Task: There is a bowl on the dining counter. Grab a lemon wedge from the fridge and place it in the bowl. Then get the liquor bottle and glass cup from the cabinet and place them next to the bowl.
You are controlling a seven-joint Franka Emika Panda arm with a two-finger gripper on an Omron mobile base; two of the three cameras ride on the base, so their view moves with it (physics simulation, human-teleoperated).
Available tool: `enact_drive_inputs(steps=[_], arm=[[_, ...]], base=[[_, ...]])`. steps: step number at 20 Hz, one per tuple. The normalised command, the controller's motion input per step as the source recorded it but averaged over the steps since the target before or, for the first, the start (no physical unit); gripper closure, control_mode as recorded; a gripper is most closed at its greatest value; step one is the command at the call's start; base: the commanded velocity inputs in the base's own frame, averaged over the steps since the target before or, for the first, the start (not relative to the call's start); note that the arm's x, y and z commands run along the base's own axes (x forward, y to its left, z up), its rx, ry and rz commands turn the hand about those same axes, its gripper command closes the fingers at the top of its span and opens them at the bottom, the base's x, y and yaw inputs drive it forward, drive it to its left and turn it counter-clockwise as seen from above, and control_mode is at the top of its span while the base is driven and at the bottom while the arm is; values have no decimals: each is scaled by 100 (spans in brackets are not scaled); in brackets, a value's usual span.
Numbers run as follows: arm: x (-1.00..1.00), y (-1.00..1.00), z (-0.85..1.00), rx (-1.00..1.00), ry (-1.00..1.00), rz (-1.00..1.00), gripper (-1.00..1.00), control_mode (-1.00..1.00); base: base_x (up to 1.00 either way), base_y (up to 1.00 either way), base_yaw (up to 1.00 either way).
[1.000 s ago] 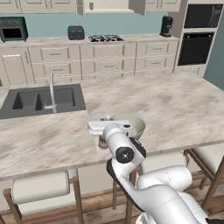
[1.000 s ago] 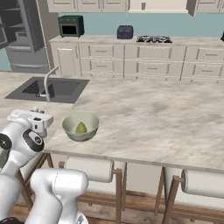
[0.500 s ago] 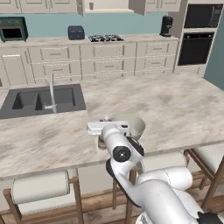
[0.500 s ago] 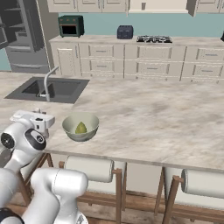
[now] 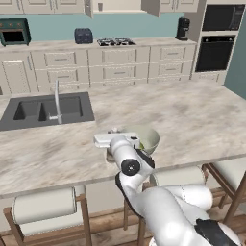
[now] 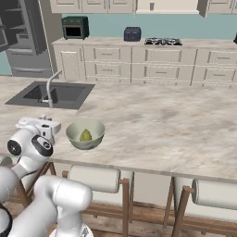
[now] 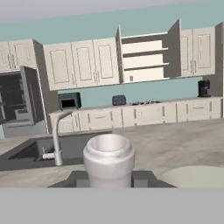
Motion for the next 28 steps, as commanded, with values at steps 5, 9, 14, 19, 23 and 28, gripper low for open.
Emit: enact_drive_inputs(steps=[5, 9, 14, 19, 23, 28], arm=[[33, 1, -23, 0, -9, 3, 100, -100], [25, 3, -28, 0, -4, 2, 100, -100], [19, 2, -29, 0, 0, 1, 100, -100], [20, 6, -19, 0, 0, 1, 100, -100], [22, 14, -12, 0, 0, 0, 100, -100], [19, 17, -11, 0, 0, 0, 100, -100]], base=[[0, 0, 0], [0, 0, 0], [0, 0, 0], [0, 0, 0], [0, 0, 0], [0, 0, 0]])
